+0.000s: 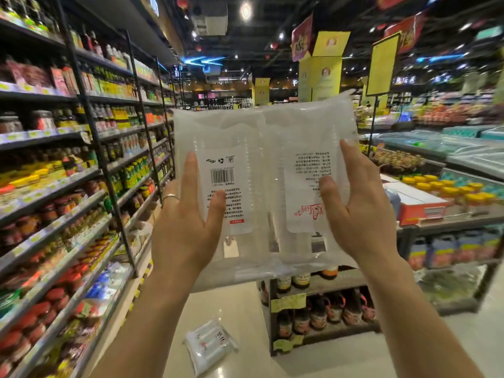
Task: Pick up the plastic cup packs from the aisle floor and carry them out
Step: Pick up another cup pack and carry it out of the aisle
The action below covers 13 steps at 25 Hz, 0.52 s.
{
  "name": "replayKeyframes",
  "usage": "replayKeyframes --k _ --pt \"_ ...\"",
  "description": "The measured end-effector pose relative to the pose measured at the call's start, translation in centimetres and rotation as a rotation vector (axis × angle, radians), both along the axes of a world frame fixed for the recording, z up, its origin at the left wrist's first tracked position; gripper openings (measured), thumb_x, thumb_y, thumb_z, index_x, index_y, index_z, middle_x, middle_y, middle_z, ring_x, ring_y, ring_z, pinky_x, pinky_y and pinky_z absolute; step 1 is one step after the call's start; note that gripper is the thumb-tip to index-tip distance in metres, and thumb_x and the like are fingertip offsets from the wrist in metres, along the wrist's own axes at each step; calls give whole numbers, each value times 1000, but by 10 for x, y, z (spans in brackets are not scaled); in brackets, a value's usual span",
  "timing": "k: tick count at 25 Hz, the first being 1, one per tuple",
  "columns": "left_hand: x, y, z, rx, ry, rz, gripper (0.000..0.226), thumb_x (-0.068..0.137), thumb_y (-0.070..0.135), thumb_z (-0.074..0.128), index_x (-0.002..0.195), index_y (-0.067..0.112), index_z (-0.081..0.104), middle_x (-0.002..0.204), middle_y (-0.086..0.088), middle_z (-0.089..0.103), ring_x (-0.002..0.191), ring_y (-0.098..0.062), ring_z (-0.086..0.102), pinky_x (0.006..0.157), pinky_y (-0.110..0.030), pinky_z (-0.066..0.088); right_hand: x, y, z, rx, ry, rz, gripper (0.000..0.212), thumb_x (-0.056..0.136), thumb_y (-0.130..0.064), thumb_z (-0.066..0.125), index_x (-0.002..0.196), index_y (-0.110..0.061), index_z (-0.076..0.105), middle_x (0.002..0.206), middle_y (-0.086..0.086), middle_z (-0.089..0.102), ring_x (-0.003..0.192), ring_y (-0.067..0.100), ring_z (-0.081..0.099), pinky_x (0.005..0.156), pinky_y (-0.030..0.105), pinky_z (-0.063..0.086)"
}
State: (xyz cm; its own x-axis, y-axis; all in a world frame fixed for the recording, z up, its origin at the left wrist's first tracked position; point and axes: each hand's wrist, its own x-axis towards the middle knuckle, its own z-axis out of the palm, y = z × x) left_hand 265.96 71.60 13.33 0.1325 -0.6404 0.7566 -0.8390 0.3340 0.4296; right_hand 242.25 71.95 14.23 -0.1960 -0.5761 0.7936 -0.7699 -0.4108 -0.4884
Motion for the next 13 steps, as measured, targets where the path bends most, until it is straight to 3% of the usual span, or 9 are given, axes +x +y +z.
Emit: replayKeyframes --k 2,4,8,11,13 --pt "-24 -22 1 7 -4 -52 70 94 64 29 154 42 1 136 -20 45 108 -38 53 76 -41 40 -24 -9 -2 -16 0 -62 57 100 -46 41 153 -35 22 154 -4 30 114 -2 37 71 23 39" --pt "-49 -48 3 8 -9 -118 70 92 65 26 153 45 -2 132 -19 47 102 -37 55 73 -40 41 -47 -19 -4 -11 -9 -132 58 100 -47 41 153 -36 21 154 -4 30 109 -5 35 70 22 35" --pt "-96 -104 2 28 6 -245 69 92 61 30 151 50 -6 145 -17 39 109 -36 53 79 -43 44 -88 -42 -6 -27 2 -268 59 99 -46 41 153 -35 19 154 -2 30 110 -9 29 68 13 30" --pt "-131 -153 0 48 23 -339 69 91 61 29 148 54 -8 152 -15 32 119 -37 49 86 -47 45 -112 -68 -8 -13 12 -398 64 95 -52 36 153 -39 15 155 -3 28 126 9 39 78 29 41" --pt "-149 -186 -2 38 15 -407 68 91 62 28 148 53 -7 153 -13 31 122 -37 48 89 -50 46 -124 -86 -9 7 1 -486 65 93 -53 36 153 -40 14 156 -3 28 131 17 40 83 34 40"
